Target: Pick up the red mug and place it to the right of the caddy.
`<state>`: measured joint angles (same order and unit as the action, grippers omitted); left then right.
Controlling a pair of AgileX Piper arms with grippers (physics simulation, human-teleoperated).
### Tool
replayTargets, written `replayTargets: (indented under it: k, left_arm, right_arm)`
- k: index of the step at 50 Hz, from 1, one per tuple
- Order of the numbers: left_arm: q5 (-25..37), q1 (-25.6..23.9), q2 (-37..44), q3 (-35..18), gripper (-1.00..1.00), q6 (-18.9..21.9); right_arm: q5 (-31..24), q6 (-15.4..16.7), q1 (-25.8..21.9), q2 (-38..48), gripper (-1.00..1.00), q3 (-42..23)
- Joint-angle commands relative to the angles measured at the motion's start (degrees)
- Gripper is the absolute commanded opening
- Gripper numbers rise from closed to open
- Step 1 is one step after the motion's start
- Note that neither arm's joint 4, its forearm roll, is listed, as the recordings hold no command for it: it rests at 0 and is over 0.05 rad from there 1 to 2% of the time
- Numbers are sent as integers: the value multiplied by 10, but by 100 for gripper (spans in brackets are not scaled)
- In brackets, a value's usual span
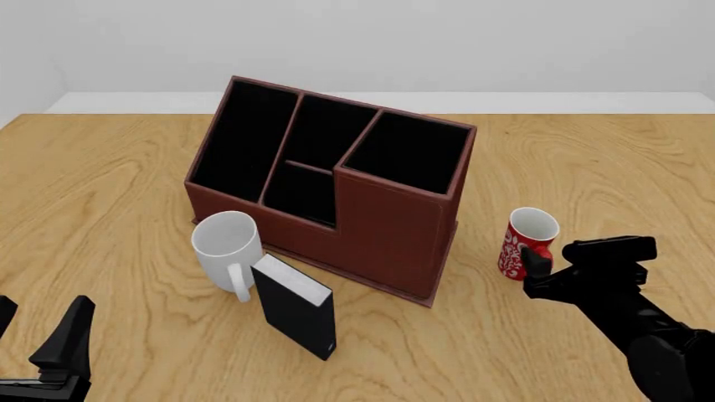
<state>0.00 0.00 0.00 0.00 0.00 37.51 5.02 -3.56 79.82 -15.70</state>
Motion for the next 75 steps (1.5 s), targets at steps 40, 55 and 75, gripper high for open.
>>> replayTargets:
  k: [40, 55, 75]
  left_arm:
    - [0, 0, 0, 0, 100, 0]
    - [0, 0, 0, 0, 100, 0]
    - [0, 0, 0, 0, 100, 0]
  right_arm:
    - [45, -3, 2, 68, 100, 5]
    - [63, -2, 4, 99, 100, 0]
    - [41, 0, 18, 53, -100, 14]
